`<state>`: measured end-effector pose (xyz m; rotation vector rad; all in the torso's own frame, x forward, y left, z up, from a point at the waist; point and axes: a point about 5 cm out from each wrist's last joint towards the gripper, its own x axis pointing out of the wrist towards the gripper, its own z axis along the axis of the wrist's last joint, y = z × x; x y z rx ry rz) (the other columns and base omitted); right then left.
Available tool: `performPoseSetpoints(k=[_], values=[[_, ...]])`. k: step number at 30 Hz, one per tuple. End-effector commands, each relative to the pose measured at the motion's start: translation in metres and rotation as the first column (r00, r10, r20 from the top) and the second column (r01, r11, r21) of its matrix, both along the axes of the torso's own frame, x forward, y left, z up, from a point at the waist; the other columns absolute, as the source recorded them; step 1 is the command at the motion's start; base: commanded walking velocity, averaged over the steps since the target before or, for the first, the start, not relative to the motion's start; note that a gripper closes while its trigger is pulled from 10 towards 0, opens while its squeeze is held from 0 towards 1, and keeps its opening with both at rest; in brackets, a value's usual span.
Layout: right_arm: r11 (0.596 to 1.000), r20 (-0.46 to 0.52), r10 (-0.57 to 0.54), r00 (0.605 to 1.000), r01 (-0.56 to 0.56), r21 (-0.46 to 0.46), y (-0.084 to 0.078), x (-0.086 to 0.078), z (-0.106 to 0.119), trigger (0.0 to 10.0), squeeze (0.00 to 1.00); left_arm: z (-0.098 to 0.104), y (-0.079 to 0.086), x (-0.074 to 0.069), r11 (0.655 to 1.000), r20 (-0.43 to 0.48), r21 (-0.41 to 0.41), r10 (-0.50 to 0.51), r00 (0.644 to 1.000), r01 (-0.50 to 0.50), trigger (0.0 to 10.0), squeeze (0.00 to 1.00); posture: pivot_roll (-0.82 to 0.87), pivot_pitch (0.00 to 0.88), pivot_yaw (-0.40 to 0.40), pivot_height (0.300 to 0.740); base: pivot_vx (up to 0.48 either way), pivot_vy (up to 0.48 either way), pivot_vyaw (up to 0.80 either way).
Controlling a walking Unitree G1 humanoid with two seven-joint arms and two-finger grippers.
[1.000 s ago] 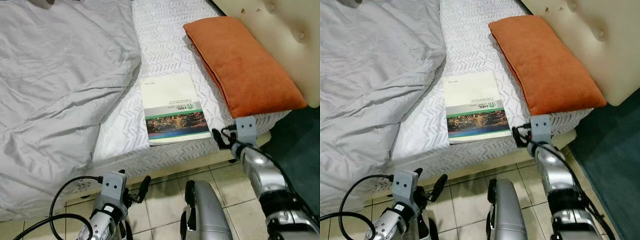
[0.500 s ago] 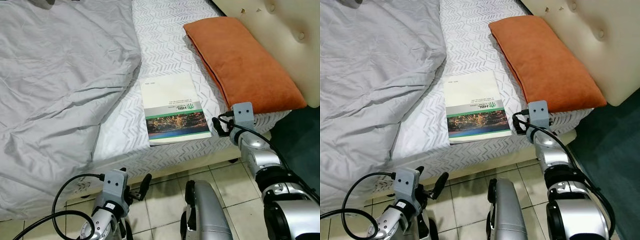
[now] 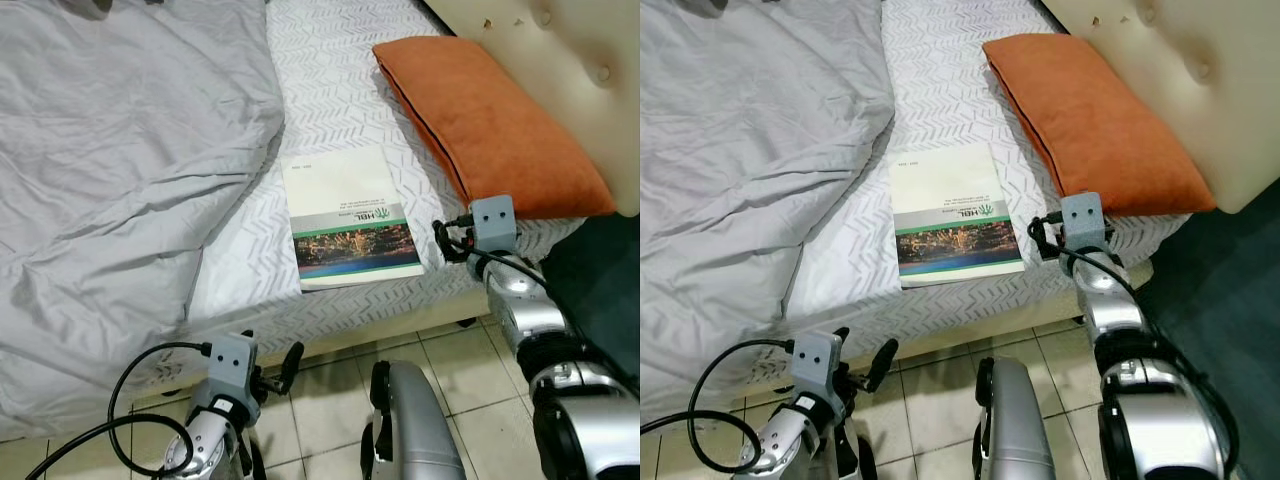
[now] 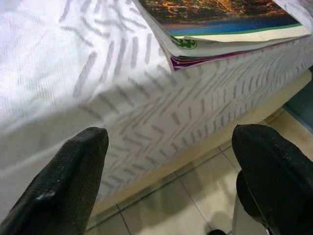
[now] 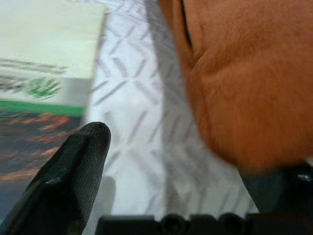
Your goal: Clean up the room
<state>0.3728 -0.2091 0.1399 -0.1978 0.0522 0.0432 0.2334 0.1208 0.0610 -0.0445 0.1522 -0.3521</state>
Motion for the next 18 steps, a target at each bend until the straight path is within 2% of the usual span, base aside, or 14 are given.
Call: performPoseSetpoints(k=[1, 4, 8, 13, 14, 15, 16, 17, 18], values=[[0.999, 0.024, 0.012, 1.0, -0.013, 0.03, 0.001, -0.002, 0.003, 10.0, 0.0, -0.006, 0.002, -0.004, 1.0, -0.022, 0.009, 0.01, 1.0, -0.009, 10.0, 0.0, -0.04, 0.214, -0.046, 0.57, 0.0, 0.0, 0.0], [0.998, 0.019, 0.038, 0.999, -0.039, 0.042, 0.006, -0.012, -0.006, 10.0, 0.0, -0.007, 0.001, -0.002, 1.0, -0.023, 0.007, 0.004, 1.0, -0.004, 10.0, 0.0, -0.05, 0.211, -0.042, 0.57, 0.0, 0.0, 0.0], [0.99, -0.025, 0.081, 0.996, -0.078, 0.119, 0.023, -0.04, -0.023, 10.0, 0.0, -0.008, -0.002, 0.002, 1.0, -0.024, 0.006, -0.019, 1.0, 0.019, 10.0, 0.0, -0.07, 0.205, -0.033, 0.57, 0.0, 0.0, 0.0], [0.973, 0.014, 0.141, 0.99, -0.141, 0.184, 0.038, -0.06, -0.018, 10.0, 0.0, -0.009, -0.003, 0.003, 1.0, -0.022, 0.009, -0.023, 1.0, 0.023, 10.0, 0.0, -0.08, 0.199, -0.029, 0.57, 0.0, 0.0, 0.0], [0.969, 0.049, 0.144, 0.988, -0.151, 0.198, 0.04, -0.073, -0.012, 10.0, 0.0, -0.007, -0.002, 0.004, 1.0, -0.004, 0.02, -0.014, 1.0, 0.014, 10.0, 0.0, -0.08, 0.196, -0.03, 0.57, 0.0, 0.0, -0.8], [0.966, 0.058, 0.147, 0.987, -0.156, 0.206, 0.04, -0.08, -0.011, 10.0, 0.0, -0.005, -0.001, 0.005, 1.0, 0.008, 0.023, -0.006, 1.0, 0.006, 10.0, 0.0, -0.08, 0.193, -0.031, 0.57, 0.0, 0.0, -0.8], [0.966, 0.058, 0.147, 0.987, -0.156, 0.206, 0.04, -0.08, -0.011, 10.0, 0.0, -0.005, -0.001, 0.005, 1.0, 0.008, 0.023, -0.006, 1.0, 0.006, 10.0, 0.0, -0.08, 0.193, -0.031, 0.57, 0.0, 0.0, -0.8], [0.966, 0.059, 0.151, 0.987, -0.16, 0.205, 0.037, -0.095, -0.012, 10.0, 0.0, 0.0, 0.0, 0.005, 1.0, 0.029, 0.027, 0.003, 1.0, -0.004, 10.0, 0.0, -0.08, 0.189, -0.028, 0.57, 0.0, 0.0, -0.79], [0.966, 0.056, 0.151, 0.987, -0.159, 0.202, 0.036, -0.101, -0.012, 10.0, 0.0, 0.002, 0.0, 0.005, 1.0, 0.036, 0.03, 0.004, 0.999, -0.005, 10.0, 0.0, -0.08, 0.189, -0.028, 0.57, 0.0, 0.0, -0.79]])
